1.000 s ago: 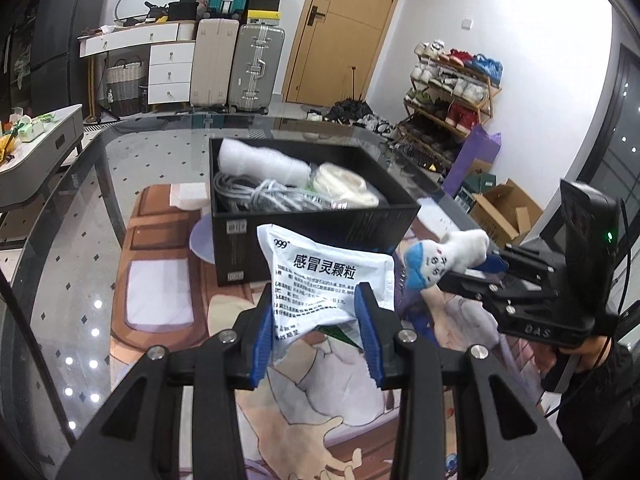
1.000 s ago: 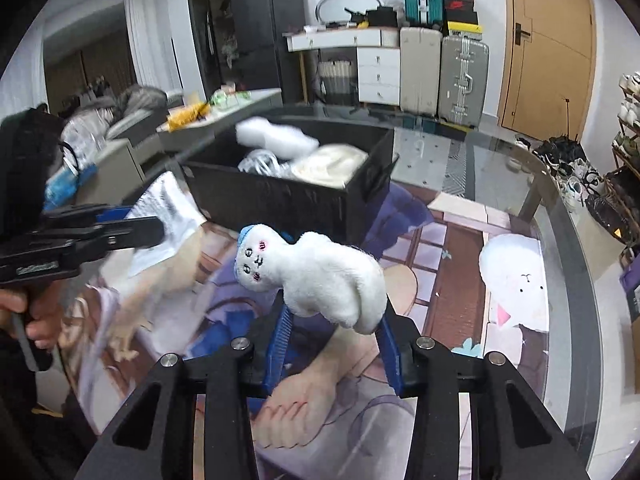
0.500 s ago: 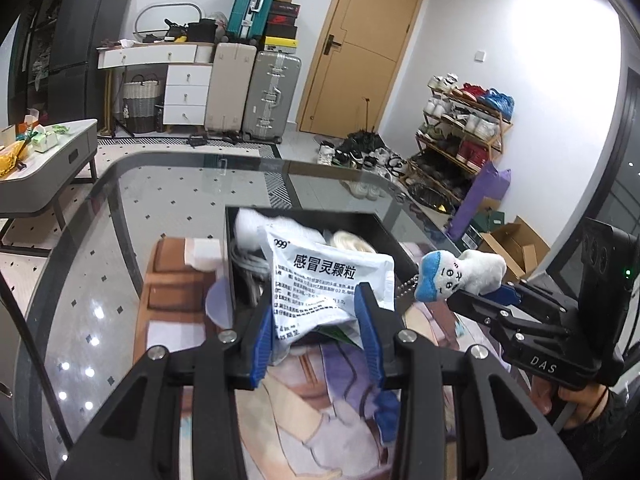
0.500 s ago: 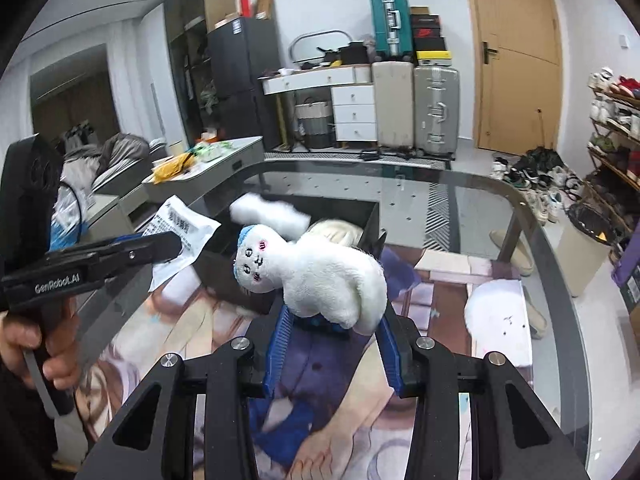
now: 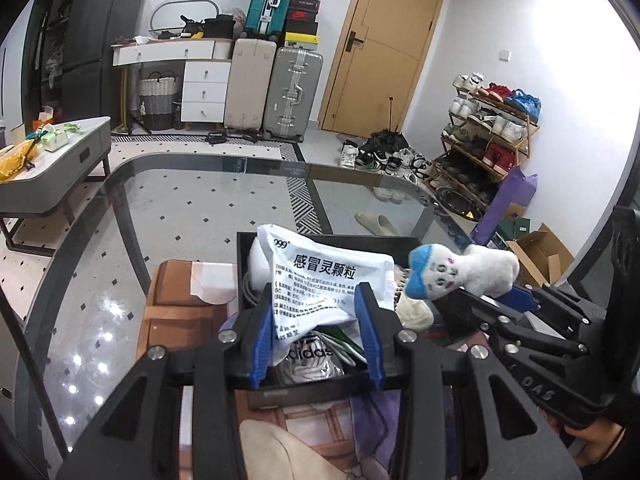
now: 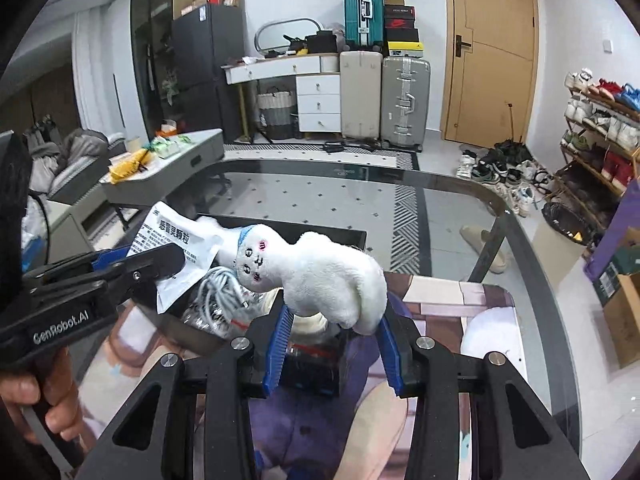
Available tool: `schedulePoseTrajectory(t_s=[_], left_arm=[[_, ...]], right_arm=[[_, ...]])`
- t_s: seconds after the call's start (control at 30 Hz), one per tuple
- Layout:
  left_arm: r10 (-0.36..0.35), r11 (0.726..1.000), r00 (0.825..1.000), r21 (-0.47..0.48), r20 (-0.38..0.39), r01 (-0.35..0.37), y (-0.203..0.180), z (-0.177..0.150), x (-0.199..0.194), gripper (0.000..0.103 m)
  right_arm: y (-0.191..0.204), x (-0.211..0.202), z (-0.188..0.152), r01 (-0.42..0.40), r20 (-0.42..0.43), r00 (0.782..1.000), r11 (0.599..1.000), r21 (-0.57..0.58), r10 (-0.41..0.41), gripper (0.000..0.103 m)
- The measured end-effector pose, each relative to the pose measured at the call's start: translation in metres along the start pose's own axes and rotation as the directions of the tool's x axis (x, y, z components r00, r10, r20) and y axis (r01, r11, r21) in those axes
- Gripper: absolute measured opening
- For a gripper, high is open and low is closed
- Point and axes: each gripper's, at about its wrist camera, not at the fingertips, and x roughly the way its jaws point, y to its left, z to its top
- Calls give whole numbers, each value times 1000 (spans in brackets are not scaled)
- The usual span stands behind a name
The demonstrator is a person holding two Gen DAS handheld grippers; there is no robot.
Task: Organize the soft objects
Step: 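Carry sachet and plush toy into the black box and open both tools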
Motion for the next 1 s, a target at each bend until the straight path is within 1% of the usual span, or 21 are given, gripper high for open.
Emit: schedulePoseTrajectory(t_s=[0.1,0.17,0.2,0.27,0.3,0.37,0.47,0.5,0.57,0.6,0.63,0.67,0.7,0.73,0.77,0.83,0.87,0.9,0.93,1.0], left_arm=[[25,1000,1000,10,1,-25,0,-2,7,37],[53,998,999,22,10,-53,-2,-5,12,37],[58,998,998,24,2,-58,-3,-7,16,37],[43,999,999,16,-21,-42,-3,-9,24,37],[52,998,999,23,-13,-52,-4,-9,24,37],[66,997,998,44,-13,-65,-8,-9,27,37],[48,998,999,49,-15,-47,-11,-10,27,38],[42,998,999,52,-18,-41,-12,-10,27,40],[35,998,999,52,-23,-33,-12,-10,24,43],[24,999,999,49,-28,-23,-13,-10,23,48],[16,999,999,45,-31,-14,-13,-9,21,55],[-9,999,999,37,-36,11,-12,-10,18,57],[-24,999,999,38,-39,26,-12,-10,15,63],[-25,999,999,42,-37,26,-12,-10,12,69],[-11,999,999,50,-31,13,-14,-11,7,74],[-24,998,1000,58,-5,24,-15,-13,-3,87],[-20,998,1000,56,14,19,-15,-15,-9,90],[-12,998,1000,57,27,11,-15,-17,-13,97],[-10,998,999,60,35,8,-14,-18,-16,102],[-5,998,999,68,47,1,-11,-23,-23,103]], right_arm=[[7,14,4,21,-19,1000,1000,-13,-22,41],[16,23,6,60,-24,998,997,-53,-61,40],[20,27,7,77,-27,996,995,-70,-79,40],[28,34,8,118,-25,992,987,-106,-121,41],[29,36,8,126,-23,991,985,-117,-129,41],[30,39,9,125,-24,991,984,-126,-129,41],[31,39,6,121,-29,991,980,-156,-127,41],[32,38,5,118,-34,992,979,-165,-125,42],[32,35,2,88,-45,994,982,-168,-97,50],[31,33,1,66,-51,996,984,-167,-75,52],[29,30,0,41,-52,997,986,-164,-51,57],[27,26,-1,30,-45,998,986,-162,-37,61],[26,22,-2,21,-37,999,987,-158,-28,66],[25,17,-3,8,-25,1000,988,-152,-12,75],[23,12,-5,-1,-9,1000,989,-151,-1,82],[21,3,-10,-1,24,1000,988,-157,5,85],[20,1,-12,4,29,1000,988,-156,1,88],[18,-2,-15,-3,33,999,988,-152,8,88],[16,-5,-17,-13,38,999,989,-147,18,90],[13,-12,-23,-18,52,998,991,-133,25,94]])
